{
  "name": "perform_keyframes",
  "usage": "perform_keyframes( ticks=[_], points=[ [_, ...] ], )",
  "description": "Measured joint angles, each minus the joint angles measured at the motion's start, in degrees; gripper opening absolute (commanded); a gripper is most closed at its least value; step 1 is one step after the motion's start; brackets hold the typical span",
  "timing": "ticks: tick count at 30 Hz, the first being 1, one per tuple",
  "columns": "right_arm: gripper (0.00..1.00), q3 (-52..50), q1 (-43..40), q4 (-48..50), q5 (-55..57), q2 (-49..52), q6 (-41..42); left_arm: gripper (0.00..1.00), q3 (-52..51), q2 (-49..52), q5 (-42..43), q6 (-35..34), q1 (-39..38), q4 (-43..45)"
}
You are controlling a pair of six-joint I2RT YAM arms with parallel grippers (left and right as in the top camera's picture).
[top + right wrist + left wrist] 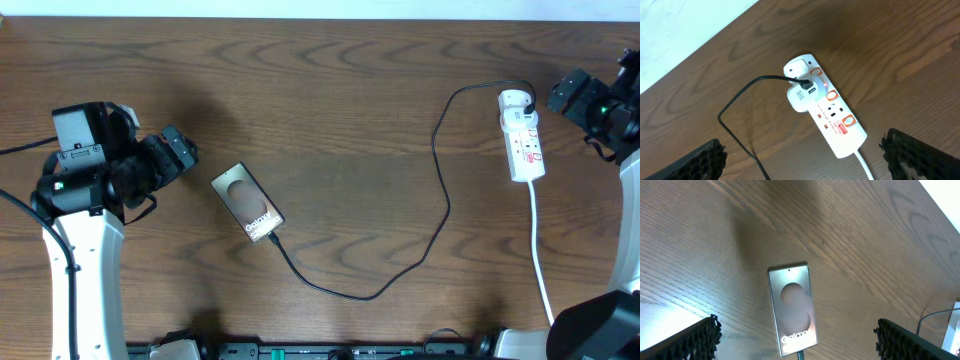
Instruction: Plug charger to phone and switch on socket
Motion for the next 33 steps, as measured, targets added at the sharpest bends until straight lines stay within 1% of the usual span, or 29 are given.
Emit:
perform_keyframes(
  ticks=[9, 14, 16, 18, 19, 20, 22, 24, 27, 30, 31, 33],
  points=[
    [0.99, 0.0, 0.0, -0.02, 0.02, 0.0, 0.02, 0.98, 0.0, -0.76, -0.61, 0.0, -0.02, -1.49],
    [0.99, 0.0, 0.0, -0.13, 0.02, 0.0, 0.02, 0.98, -2.71, -8.31, -5.84, 0.02, -1.88, -0.33],
    [0.99, 0.0, 0.0, -0.11, 0.17, 0.0, 0.04, 0.98, -7.85, -13.86, -9.86, 0.0, -4.98, 4.02],
    [0.99, 0.0, 0.0, -0.2, 0.22, 0.0, 0.04, 0.98, -15.23, -19.47, -13.99, 0.0, -9.2, 12.92],
    [0.99, -0.02, 0.0, -0.24, 0.28, 0.0, 0.04, 0.98, -20.06, -22.47, -16.09, 0.04, -11.52, 20.11],
    [0.99, -0.02, 0.0, -0.24, 0.22, 0.0, 0.04, 0.98, -26.86, -26.6, -18.49, 0.0, -14.51, 30.21],
    [0.99, -0.02, 0.0, -0.26, 0.2, 0.0, 0.07, 0.98, -36.33, -32.72, -21.11, 0.09, -17.55, 44.28],
    [0.99, -0.04, 0.0, -0.39, 0.2, 0.0, 0.04, 0.98, -44.39, -38.75, -22.47, 0.59, -19.02, 55.98],
    [0.99, -0.04, 0.0, -0.48, 0.2, 0.02, 0.04, 0.98, -54.93, -47.08, -23.89, 2.82, -19.45, 69.09],
    [0.99, -0.04, 0.0, -0.48, 0.2, 0.02, 0.07, 0.98, -62.25, -54.01, -24.39, 5.88, -19.56, 73.77],
    [0.99, -0.04, 0.0, -0.5, 0.17, 0.02, 0.04, 0.98, -64.04, -56.39, -24.41, 6.88, -19.56, 73.75],
    [0.99, -0.04, 0.0, -0.57, 0.2, 0.02, 0.07, 0.98, -65.99, -60.52, -24.39, 8.76, -19.56, 70.2]
  ],
)
